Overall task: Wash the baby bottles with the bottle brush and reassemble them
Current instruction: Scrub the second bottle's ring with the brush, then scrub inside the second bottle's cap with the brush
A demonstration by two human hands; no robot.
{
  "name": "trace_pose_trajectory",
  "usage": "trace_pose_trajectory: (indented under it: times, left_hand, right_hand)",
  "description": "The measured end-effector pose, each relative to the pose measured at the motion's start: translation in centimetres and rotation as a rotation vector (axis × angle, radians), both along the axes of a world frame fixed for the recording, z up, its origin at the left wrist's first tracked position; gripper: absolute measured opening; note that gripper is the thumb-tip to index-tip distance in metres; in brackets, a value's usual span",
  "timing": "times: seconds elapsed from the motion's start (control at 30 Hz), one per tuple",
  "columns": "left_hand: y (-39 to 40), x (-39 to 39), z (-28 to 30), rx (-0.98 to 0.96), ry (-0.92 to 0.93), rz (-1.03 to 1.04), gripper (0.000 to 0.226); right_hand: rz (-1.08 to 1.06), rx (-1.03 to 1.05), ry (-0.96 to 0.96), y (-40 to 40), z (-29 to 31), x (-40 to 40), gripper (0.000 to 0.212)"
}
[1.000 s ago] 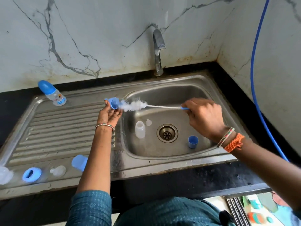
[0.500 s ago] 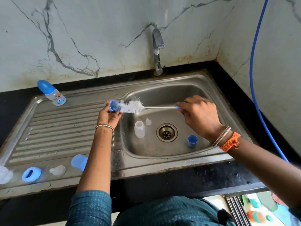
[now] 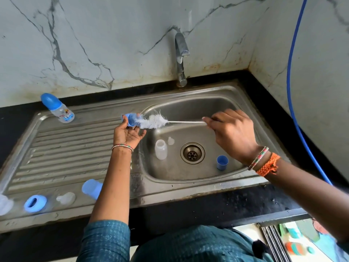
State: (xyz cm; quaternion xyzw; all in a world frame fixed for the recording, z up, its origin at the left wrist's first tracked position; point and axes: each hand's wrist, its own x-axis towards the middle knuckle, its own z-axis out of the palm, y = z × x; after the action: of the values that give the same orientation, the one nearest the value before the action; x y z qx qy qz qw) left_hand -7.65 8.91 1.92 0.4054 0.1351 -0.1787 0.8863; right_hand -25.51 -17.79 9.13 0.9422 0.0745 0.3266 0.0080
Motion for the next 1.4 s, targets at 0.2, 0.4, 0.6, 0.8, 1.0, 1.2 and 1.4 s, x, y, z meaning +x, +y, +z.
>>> trace_pose_trajectory:
  times: [0.2, 0.4, 0.6, 0.8, 1.0, 1.2, 1.4]
  left_hand:
    - [-2.0, -0.7, 0.9, -0.030, -0.016, -0.029, 0.032]
    - [-2.4, 0.0, 2.9, -0.097, 0.033, 0.157, 0.030]
    - [0.3, 1.5, 2.8, -0.001, 0.019, 0.281, 0.035]
    - [-1.8, 3.0, 3.5, 0.200, 0.070, -0.109, 0.012]
    - [-12.1, 3.3, -0.5, 1.025, -0.275, -0.512, 0.018]
    - [-17.7, 6.8, -5.6, 1.641, -0.427, -0.947, 0.062]
    - [-21.3, 9.2, -11.6, 1.430, -0.102, -0.935, 0.045]
  right_hand:
    - [-0.070, 0.882, 0.951, 1.9, 1.6, 0.6, 0.025]
    - [-0.100, 0.746, 0.835, -0.7, 2.5, 0.0, 0.021]
    - [-0.297, 0.545, 0.706, -5.0, 4.3, -3.1, 0.016]
    - [-0.443, 0.615, 0.615, -10.1, 4.2, -2.4, 0.016]
    - [-0.425, 0.598, 0.574, -10.1, 1.2, 3.6, 0.017]
    - [-0.285, 0.390, 0.602, -10.3, -1.6, 9.9, 0.017]
    - [-0.125, 0.309, 0.570, -11.7, -4.6, 13.9, 0.012]
